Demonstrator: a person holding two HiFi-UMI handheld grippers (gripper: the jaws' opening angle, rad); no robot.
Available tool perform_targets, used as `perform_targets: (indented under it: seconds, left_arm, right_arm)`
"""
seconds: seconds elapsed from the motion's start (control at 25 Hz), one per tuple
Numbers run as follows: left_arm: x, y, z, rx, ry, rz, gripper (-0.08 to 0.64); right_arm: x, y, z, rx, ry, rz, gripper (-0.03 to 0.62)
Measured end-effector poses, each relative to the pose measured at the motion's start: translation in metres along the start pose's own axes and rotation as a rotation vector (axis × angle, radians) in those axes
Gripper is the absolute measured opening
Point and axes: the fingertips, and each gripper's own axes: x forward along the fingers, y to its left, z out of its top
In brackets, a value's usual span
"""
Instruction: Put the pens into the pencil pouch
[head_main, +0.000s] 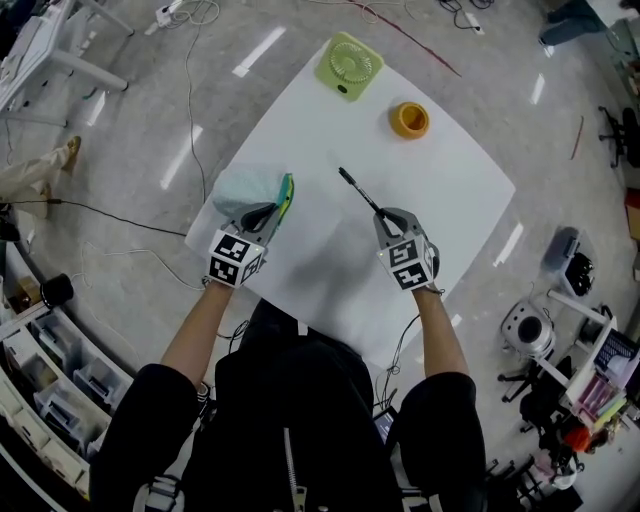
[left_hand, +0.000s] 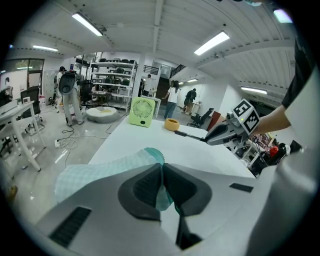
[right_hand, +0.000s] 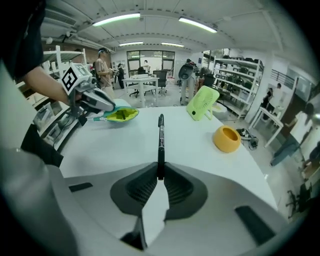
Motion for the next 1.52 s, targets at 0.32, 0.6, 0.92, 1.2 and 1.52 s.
perform_targets:
  seconds: [0.32,0.6,0.92,1.2,1.52]
  left_arm:
    - [0.001,0.002,0.003,0.0,-0.005,0.007,0.038]
    - [0.003,0.0,0.004,0.01,-0.004,0.003,0.038]
    - [0.003,-0.003,0.002,0.025,0.012,-0.02,0.038]
    - [0.004,-0.007,-0.003,0.035,0.041,-0.061,0.038]
    - [0.004,-0.012,0.0,0.038,0.04,-0.093,0.038]
  right_arm:
    - [-0.004,0.054,0.008,-0.154,0.028,0.171,0.051]
    - [0.014,0.08,0.022,-0.213,0.042,0.263,0.051]
    - [0.034,0.1,0.039,-0.259,0.053,0.318,0.051]
    - [0.05,0.111,0.056,-0.288,0.059,0.365,0.051]
    - [0.062,0.128,0.08,-0.298,0.031,0.409,0.051]
